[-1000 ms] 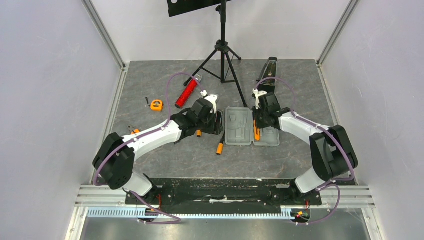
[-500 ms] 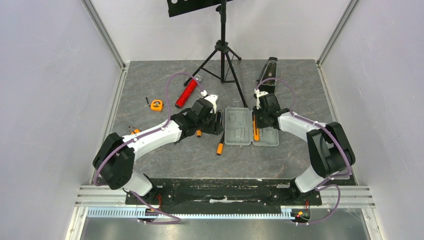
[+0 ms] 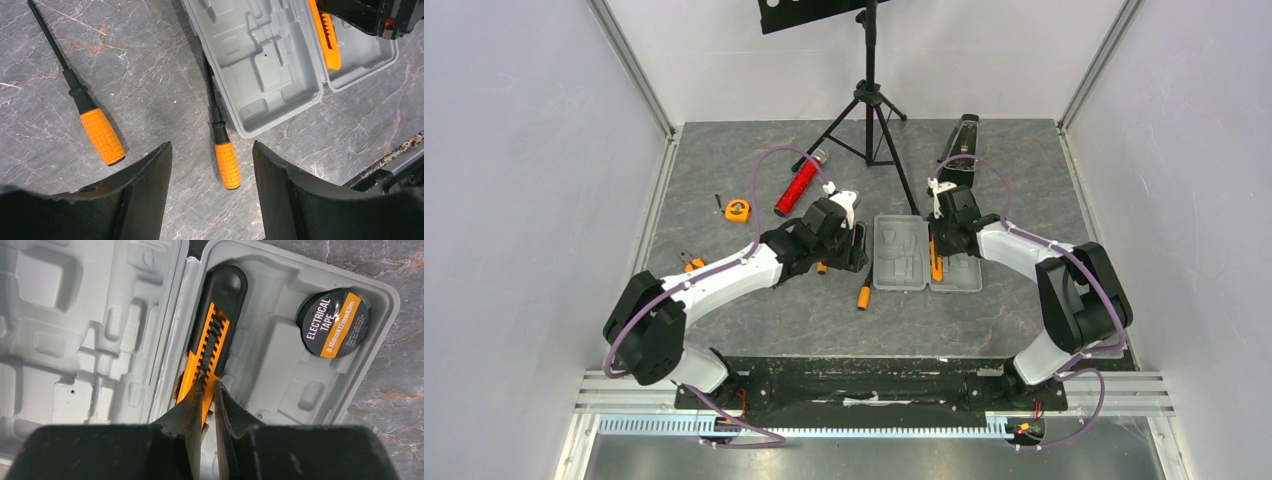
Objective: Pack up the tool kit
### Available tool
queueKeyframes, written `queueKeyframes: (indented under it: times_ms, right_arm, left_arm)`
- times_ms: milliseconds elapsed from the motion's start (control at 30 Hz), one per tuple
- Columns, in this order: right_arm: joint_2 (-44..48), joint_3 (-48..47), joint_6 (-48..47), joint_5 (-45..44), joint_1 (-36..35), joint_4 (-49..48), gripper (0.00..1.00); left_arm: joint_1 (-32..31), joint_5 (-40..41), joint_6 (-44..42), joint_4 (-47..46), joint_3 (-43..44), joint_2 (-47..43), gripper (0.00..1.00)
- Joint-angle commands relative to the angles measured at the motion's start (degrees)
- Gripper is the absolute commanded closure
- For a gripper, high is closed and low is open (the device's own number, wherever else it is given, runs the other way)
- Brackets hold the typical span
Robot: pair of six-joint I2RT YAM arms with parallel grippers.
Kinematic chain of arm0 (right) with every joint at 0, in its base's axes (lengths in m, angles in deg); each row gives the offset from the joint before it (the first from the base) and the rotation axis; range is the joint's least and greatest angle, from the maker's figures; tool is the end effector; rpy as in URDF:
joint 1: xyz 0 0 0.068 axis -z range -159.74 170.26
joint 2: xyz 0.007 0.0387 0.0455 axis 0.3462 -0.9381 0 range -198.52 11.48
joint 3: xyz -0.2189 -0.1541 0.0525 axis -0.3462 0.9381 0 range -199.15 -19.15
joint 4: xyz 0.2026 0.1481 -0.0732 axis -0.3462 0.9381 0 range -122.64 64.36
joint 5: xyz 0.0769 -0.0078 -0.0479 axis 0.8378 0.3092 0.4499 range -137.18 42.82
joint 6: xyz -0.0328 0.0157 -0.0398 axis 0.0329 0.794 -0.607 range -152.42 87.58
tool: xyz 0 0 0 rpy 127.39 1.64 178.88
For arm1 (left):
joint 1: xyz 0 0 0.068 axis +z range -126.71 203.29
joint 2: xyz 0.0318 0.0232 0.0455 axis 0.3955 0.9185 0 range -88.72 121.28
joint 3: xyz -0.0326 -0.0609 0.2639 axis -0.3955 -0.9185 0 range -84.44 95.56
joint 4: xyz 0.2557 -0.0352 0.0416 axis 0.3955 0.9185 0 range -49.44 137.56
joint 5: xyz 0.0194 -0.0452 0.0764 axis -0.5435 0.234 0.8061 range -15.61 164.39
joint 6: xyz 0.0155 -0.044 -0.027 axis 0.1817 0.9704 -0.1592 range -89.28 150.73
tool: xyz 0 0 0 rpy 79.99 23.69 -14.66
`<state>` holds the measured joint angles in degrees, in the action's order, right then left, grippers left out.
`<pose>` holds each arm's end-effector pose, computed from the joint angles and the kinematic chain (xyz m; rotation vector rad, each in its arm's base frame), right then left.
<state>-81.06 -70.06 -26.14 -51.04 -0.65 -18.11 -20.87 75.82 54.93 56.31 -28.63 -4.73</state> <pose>0.2956 0.1103 0.1684 -0.2988 2.5329 0.0989 0.2270 -0.2193 0.2372 0.4046 2.3724 -0.5502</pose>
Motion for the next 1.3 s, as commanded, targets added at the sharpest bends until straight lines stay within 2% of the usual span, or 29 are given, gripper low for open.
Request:
queueKeyframes:
  times_ms: [0,167,467,633,1000,1267]
  right_arm:
    - [-2.0,2.7,-5.3,-5.8,0.3,11.0,0.87]
    - [0.2,4.4,-4.8,-2.4,0.3,11.0,0.82]
    - [3.9,-5.6,-5.2,-2.4,0.4,15.1,0.67]
    - [5.2,-8.0,-4.9,-1.3,0.4,16.0,0.65]
    - [3.7,-3.7,-3.6,5.4,0.4,14.0,0.69]
    - [1.8,-2.1,-3.3,4.6,0.4,13.0,0.76]
  left_arm:
    - [-0.1,1.0,-1.8,-0.6,-1.1,-3.2,0.33]
    - [-0.1,0.8,-1.9,-0.6,-1.4,-4.0,0.33]
    - [-0.1,1.0,-2.0,-0.5,-0.9,-4.4,0.33]
    - [-0.1,1.1,-2.0,-0.5,-1.1,-4.3,0.33]
    - [-0.1,1.1,-2.2,-0.5,-1.1,-4.2,0.33]
    - [-0.1,1.0,-2.1,-0.5,-1.1,-4.1,0.33]
